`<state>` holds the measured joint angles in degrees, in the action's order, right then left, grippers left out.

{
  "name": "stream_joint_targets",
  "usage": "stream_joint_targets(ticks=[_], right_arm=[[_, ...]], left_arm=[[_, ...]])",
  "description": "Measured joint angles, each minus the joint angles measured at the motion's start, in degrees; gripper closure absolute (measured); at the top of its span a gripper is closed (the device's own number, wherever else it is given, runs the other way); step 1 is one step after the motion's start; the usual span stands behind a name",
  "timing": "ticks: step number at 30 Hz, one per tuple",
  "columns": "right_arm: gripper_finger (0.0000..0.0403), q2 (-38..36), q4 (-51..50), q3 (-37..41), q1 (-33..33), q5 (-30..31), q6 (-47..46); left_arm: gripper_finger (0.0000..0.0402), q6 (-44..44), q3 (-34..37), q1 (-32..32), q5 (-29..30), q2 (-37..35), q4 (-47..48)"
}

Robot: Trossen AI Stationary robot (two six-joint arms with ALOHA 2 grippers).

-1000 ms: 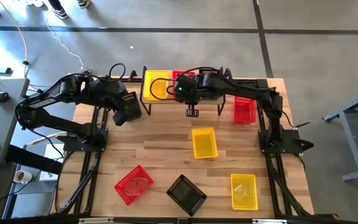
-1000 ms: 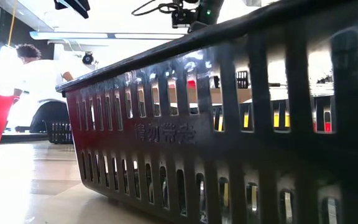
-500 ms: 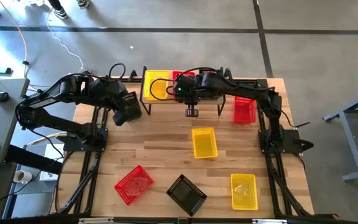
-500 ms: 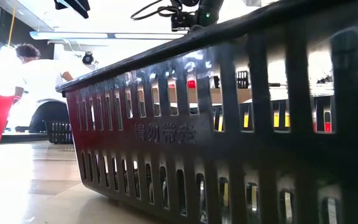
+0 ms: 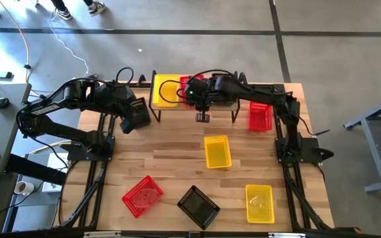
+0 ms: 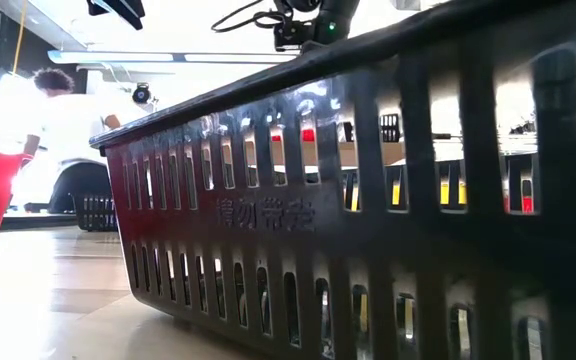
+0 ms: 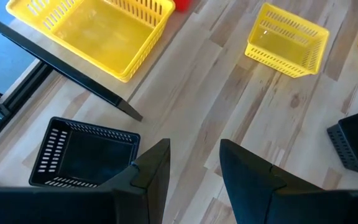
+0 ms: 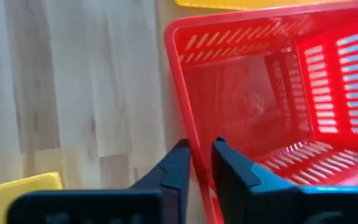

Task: Stack baskets on shelf by color
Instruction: Put the middle red bin on the shelf, then stack the top black bin on the black bin on the shelf

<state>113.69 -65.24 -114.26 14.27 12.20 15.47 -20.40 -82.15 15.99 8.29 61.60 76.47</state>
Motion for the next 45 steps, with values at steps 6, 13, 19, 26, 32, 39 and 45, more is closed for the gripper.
stream_joint_targets(ticks=[6, 13, 19, 26, 32, 39, 45], right_arm=[[0.0308, 0.0, 0.8, 0.0, 0.4, -0.4, 0.0], [0.0305, 0.0, 2.4, 0.0, 0.4, -4.2, -4.5], [0.0305, 0.0, 3.2, 0.0, 0.4, -4.3, -10.2], [0.0305, -0.1, 5.4, 0.0, 0.4, -3.7, -16.7], [0.0305, -0.6, 5.0, 0.0, 0.4, -2.8, -16.7], [0.0305, -1.6, 3.3, -4.0, 0.4, -2.9, -16.6], [0.0305, -1.7, 1.6, -9.7, 0.4, -2.9, -14.1]], left_arm=[[0.0273, 0.0, 0.0, 0.0, 0.0, 0.0, 0.0], [0.0273, 0.0, 0.0, 0.0, 0.0, 0.0, 0.0], [0.0273, 0.0, 0.0, 0.0, 0.0, 0.0, 0.0], [0.0273, 0.6, 0.0, 0.0, 0.0, 0.0, 0.0], [0.0273, -2.0, 0.0, 0.0, 0.0, 0.2, 0.0], [0.0273, -14.7, 0.0, 0.0, 5.1, 1.6, 0.8], [0.0273, -18.3, 0.0, 0.8, 6.2, 2.2, 3.3]])
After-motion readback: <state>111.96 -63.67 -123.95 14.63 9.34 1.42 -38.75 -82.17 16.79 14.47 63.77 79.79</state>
